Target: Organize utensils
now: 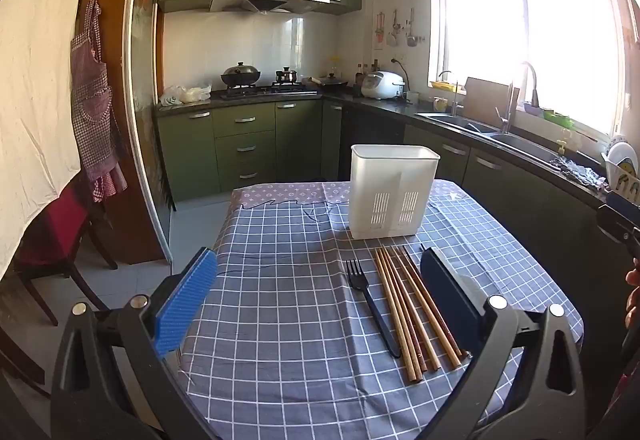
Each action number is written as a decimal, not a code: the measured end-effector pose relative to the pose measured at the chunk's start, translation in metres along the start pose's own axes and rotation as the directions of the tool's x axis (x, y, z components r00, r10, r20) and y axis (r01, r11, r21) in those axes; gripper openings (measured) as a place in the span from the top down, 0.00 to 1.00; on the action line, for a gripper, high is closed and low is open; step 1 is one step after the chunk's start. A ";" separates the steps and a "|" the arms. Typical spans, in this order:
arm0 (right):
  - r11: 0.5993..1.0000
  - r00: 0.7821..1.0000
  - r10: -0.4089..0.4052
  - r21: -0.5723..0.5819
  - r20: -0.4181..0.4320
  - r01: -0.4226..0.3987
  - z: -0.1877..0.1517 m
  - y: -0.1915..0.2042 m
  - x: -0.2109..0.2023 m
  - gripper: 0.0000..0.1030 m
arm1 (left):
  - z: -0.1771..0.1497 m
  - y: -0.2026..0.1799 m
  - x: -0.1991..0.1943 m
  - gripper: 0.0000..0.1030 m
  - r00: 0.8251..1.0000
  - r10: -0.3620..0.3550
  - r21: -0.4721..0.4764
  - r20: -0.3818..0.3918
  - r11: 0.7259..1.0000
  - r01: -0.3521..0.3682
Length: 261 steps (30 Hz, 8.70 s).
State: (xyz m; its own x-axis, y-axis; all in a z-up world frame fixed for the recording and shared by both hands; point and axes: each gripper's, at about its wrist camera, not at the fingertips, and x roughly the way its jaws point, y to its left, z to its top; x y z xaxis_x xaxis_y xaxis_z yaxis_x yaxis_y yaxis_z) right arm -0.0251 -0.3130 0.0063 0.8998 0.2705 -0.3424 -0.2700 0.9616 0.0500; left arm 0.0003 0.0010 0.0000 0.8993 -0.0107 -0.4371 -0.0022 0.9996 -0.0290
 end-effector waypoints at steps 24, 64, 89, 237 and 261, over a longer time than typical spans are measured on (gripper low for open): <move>1.000 1.000 0.014 0.003 -0.027 -0.014 -0.014 0.006 0.022 0.04 | -0.011 0.004 0.006 0.06 1.000 0.003 0.007 -0.024 1.000 -0.003; 1.000 0.998 0.012 0.009 -0.060 -0.011 -0.016 0.002 0.034 0.04 | -0.015 0.002 0.013 0.06 0.998 0.009 0.004 -0.056 1.000 -0.009; 1.000 0.997 0.005 0.008 -0.071 -0.005 -0.016 0.001 0.037 0.04 | -0.016 0.003 0.015 0.06 0.998 0.011 0.005 -0.062 1.000 -0.011; 0.908 0.812 0.385 0.336 -0.439 -0.249 -0.011 -0.029 0.203 0.91 | 0.136 -0.067 0.270 0.87 0.991 -0.090 -0.068 -0.098 0.994 0.083; 0.983 0.996 0.091 0.161 0.016 -0.092 0.170 0.007 0.323 0.91 | 0.083 -0.043 0.126 0.82 0.986 -0.133 -0.044 -0.100 0.991 0.129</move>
State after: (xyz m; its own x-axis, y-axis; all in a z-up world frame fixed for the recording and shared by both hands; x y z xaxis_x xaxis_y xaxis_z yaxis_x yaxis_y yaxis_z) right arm 0.3215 -0.2105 0.0555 0.8771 0.3572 -0.3210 -0.2929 0.9276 0.2318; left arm 0.1498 -0.0408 0.0212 0.8435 -0.1465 -0.5168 0.0951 0.9876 -0.1248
